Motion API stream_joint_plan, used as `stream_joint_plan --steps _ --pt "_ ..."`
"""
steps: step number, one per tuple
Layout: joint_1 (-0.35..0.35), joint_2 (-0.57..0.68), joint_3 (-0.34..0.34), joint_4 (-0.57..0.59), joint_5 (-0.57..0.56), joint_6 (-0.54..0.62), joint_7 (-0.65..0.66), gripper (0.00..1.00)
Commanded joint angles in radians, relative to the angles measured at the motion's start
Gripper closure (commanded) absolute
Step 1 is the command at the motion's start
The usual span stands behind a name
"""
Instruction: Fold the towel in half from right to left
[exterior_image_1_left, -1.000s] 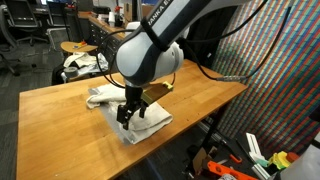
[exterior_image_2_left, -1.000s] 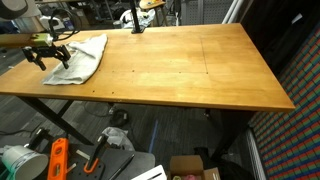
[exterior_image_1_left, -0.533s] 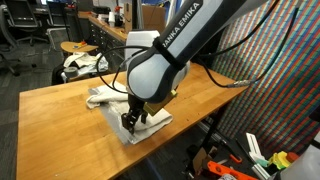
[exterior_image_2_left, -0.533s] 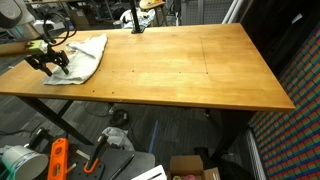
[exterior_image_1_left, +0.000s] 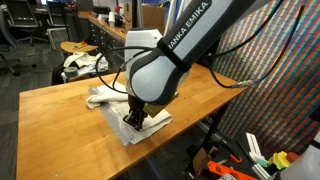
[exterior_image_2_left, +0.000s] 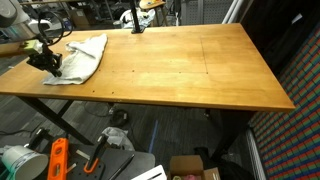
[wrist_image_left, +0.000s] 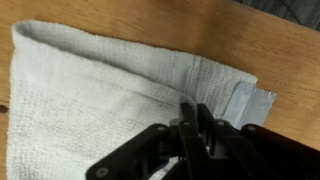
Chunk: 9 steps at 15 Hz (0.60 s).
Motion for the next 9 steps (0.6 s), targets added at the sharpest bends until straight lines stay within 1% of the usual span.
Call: stream_joint_plan --steps 1,3,6,7,9 --pt "0.006 -0.05 -0.005 -0.018 -0.009 -0.001 0.024 1.0" --pt "0.001 -0.067 -0.005 -0.022 -0.004 -0.026 0.012 0.98" --pt "-0.005 -0.105 0.007 -0.035 0.028 -0.078 -0.024 0.99" --pt "-0.005 -0.119 0.012 -0.038 0.04 -0.107 -0.037 0.99" --pt "-0.001 -0.15 0.022 -0.039 0.062 -0.21 -0.074 0.99"
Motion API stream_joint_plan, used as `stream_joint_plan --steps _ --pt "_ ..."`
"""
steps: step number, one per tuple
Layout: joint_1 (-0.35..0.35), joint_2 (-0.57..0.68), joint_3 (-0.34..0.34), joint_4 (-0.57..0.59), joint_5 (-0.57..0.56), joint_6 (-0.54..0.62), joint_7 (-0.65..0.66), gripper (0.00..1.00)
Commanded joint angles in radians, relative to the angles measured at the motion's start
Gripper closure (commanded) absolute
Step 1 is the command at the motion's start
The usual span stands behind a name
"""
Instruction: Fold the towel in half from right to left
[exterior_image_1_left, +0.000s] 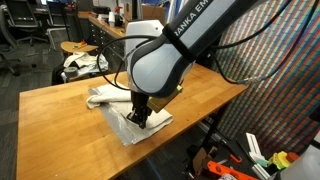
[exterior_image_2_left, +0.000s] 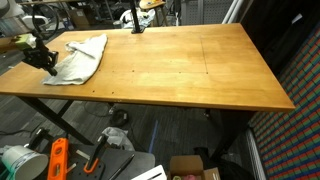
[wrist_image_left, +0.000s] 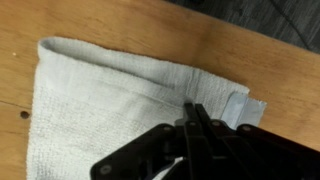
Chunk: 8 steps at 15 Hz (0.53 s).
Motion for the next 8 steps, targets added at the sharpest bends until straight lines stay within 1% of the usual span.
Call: stream_joint_plan --steps 1,2,4,8 --pt "0.002 -0.101 0.025 -0.041 0.063 -0.119 -0.076 0.99" --pt "0.005 -0.114 0.029 -0.044 0.07 -0.148 -0.088 0.99" --pt "0.013 -0.137 0.04 -0.057 0.082 -0.168 -0.099 0.99" --pt "0.027 -0.154 0.062 -0.072 0.12 -0.168 -0.114 0.99"
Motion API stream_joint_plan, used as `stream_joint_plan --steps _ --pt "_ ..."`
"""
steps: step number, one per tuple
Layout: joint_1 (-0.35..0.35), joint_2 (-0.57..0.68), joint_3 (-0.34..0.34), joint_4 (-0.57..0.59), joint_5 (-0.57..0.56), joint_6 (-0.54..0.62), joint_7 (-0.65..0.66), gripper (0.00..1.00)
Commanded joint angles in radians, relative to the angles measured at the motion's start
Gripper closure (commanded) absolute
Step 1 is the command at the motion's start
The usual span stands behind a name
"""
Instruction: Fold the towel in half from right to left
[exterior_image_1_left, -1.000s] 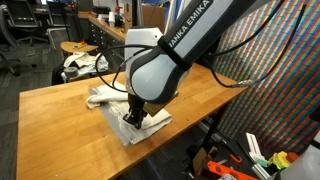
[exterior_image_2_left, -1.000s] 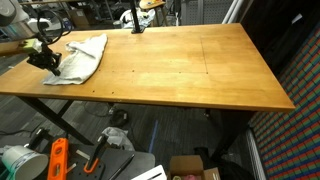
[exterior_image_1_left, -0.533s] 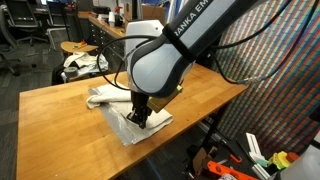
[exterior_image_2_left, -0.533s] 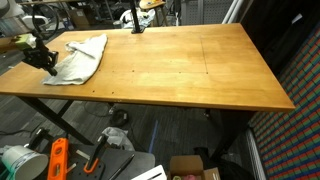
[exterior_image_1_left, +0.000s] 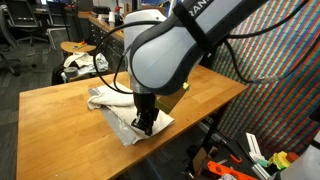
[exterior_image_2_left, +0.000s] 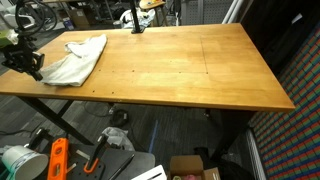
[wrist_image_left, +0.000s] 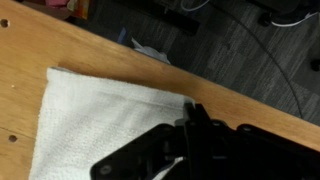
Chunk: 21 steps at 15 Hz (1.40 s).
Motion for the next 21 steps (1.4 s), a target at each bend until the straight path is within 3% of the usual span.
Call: stream_joint_plan --steps 1,4,5,6,13,16,19,21 --pt "0.022 -0.048 0.014 -0.022 0.061 -0.025 -0.034 0.99" --pt "0.031 -0.045 0.018 -0.008 0.113 -0.041 -0.049 0.98" --pt "0.032 -0.042 0.017 -0.004 0.133 -0.035 -0.052 0.72" --pt "0.032 -0.043 0.016 -0.004 0.151 -0.012 -0.055 0.71" --pt "0.021 -0.043 0.0 0.141 0.18 0.073 -0.005 0.19" --pt "0.019 0.013 0.012 0.242 0.04 0.137 0.128 0.01" --pt "0.027 0.073 0.023 0.332 -0.223 0.14 0.36 0.0" --pt "0.057 0.143 0.021 0.43 -0.391 0.059 0.516 0.0"
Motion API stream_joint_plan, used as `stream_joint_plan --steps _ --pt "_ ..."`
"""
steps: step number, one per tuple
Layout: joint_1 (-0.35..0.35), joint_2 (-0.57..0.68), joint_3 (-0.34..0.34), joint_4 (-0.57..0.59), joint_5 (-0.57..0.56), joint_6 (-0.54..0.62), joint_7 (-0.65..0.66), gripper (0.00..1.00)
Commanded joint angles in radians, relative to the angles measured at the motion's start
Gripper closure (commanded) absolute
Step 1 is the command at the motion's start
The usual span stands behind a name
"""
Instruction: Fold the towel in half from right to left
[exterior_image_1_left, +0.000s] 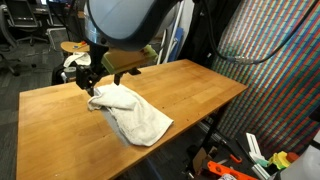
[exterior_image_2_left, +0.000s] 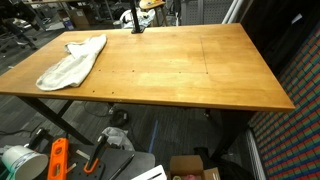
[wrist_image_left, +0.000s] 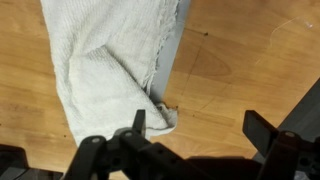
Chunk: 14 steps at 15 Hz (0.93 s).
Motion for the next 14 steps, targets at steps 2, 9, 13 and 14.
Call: stream_joint_plan --steps 2,9,13,14 --pt "0.073 0.175 -0.004 0.238 -0.255 -0.167 0.27 0.0" --pt "0.109 0.215 -0.024 0.272 -0.199 -0.235 0.237 0.0" --pt "0.135 0.227 -0.042 0.348 -0.218 -0.553 0.243 0.0" --pt "0.142 0.25 -0.042 0.382 -0.227 -0.633 0.252 0.0"
